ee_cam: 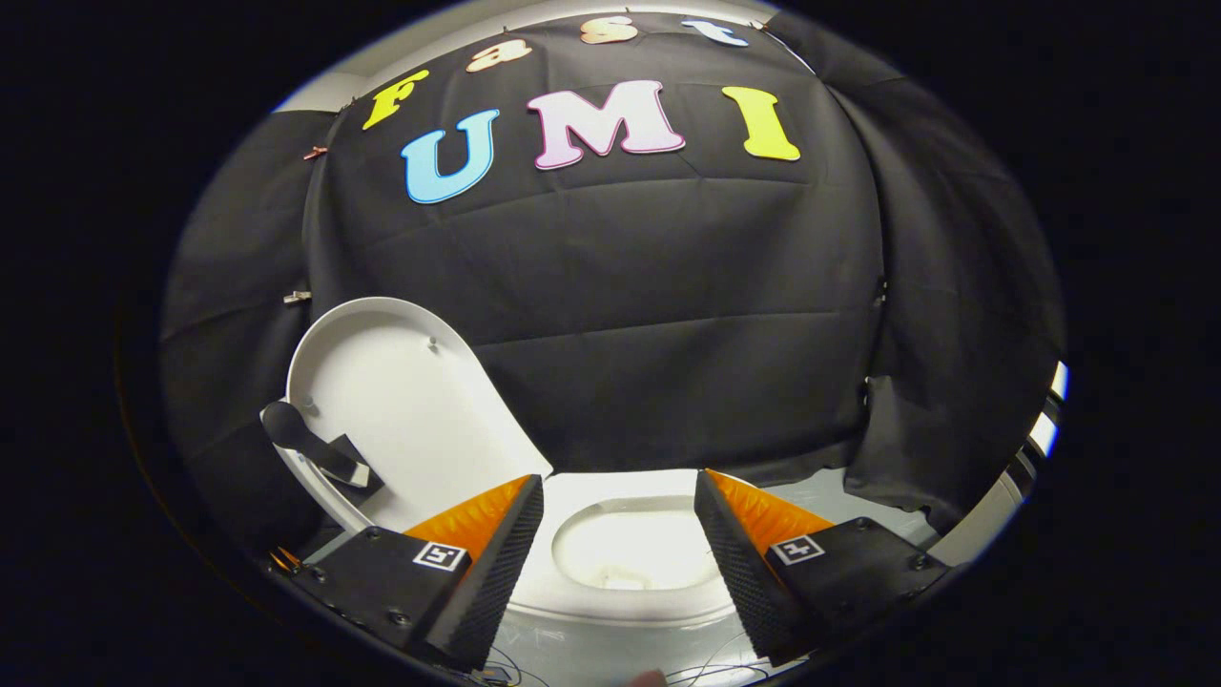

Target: Open the toilet lid.

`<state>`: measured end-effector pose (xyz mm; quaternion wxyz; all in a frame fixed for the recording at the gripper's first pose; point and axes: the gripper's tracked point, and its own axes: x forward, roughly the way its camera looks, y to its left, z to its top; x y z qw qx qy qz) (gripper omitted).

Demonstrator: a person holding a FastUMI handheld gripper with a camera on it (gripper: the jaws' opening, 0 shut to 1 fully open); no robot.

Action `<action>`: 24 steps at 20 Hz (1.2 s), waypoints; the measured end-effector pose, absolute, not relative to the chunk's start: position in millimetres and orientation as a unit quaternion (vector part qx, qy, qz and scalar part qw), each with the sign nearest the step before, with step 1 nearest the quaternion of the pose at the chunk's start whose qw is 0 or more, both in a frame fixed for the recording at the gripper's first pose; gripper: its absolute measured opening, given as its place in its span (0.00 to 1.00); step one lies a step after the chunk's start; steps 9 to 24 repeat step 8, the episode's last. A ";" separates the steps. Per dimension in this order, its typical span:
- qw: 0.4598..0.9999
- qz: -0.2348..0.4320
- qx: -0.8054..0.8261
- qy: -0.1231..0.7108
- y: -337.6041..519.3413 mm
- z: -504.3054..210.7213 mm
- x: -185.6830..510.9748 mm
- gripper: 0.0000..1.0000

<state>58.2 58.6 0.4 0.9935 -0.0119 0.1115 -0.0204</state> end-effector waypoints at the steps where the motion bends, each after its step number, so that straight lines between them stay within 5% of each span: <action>1: 0.994 -0.021 -0.010 0.109 56.8 1.4 58.1 0.99; 24: 0.994 -0.021 -0.014 0.102 51.7 3.6 57.1 0.99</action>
